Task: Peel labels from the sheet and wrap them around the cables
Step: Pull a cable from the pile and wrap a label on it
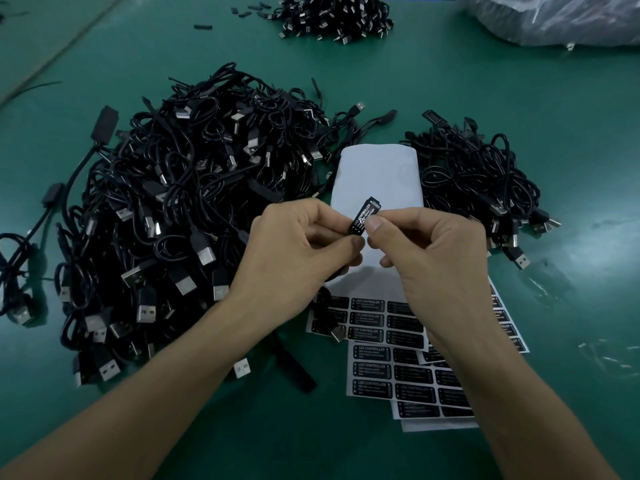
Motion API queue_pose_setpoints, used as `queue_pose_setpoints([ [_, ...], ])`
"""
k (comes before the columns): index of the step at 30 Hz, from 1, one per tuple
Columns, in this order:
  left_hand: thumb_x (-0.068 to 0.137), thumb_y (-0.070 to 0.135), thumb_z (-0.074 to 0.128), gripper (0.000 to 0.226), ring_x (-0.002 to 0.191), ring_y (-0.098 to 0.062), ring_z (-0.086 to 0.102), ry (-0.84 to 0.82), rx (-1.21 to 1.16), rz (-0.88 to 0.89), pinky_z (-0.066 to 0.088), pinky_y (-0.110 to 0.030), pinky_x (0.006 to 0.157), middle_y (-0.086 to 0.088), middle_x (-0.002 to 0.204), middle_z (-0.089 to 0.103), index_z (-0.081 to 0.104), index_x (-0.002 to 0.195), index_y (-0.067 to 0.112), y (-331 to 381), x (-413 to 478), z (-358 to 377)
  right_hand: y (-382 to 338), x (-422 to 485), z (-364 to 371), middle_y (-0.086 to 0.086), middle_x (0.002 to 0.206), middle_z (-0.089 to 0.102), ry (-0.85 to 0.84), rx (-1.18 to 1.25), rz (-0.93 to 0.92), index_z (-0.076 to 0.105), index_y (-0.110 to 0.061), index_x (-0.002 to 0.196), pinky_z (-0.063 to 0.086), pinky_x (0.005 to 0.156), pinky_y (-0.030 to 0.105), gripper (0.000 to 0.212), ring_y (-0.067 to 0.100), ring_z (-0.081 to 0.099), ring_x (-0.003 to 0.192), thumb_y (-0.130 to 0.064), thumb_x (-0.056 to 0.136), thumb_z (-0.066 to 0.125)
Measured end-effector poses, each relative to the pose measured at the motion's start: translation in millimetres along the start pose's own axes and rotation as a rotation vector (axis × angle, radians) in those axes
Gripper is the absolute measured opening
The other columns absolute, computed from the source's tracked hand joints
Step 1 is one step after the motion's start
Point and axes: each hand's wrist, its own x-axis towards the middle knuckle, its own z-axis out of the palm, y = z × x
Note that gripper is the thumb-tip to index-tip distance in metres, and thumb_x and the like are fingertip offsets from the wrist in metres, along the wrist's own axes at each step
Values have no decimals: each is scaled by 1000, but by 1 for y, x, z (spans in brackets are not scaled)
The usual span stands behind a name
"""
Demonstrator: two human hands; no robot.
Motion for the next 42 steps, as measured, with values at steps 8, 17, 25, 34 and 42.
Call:
queue_pose_setpoints([
  [8,86,10,78,8,69,-26,76,-20,-30,-22,64,-42,72,-5,73,77,71,87,13,-2,1,0,0,-1,1,-8,68,73,16,-11,-4,76,-28,76,56,61,23,14,9,66,60,-21,87,76],
  [17,85,10,80,10,71,-27,76,-53,-112,-68,63,-37,72,-11,75,77,71,88,9,-3,2,0,-3,-1,2,-11,67,73,35,-2,-9,75,-29,74,55,60,20,15,8,69,60,-18,84,78],
  [25,84,7,78,13,69,-27,75,-78,-183,-104,63,-35,70,-15,75,76,69,92,0,0,1,0,-4,-2,3,-11,60,71,45,5,-22,74,-26,72,50,56,13,15,4,67,55,-15,81,78],
  [34,94,6,65,11,71,-29,76,-63,-268,-143,62,-32,65,-17,76,76,69,90,-4,5,0,1,-4,-1,4,-8,61,72,20,69,-9,76,-22,74,51,55,14,14,6,67,54,-10,82,78],
  [42,94,4,65,10,67,-27,76,-53,-261,-129,62,-31,63,-15,73,75,69,85,0,3,1,1,-5,-2,2,-9,62,72,20,77,-38,76,-19,74,50,55,14,13,5,67,54,-8,81,79],
])
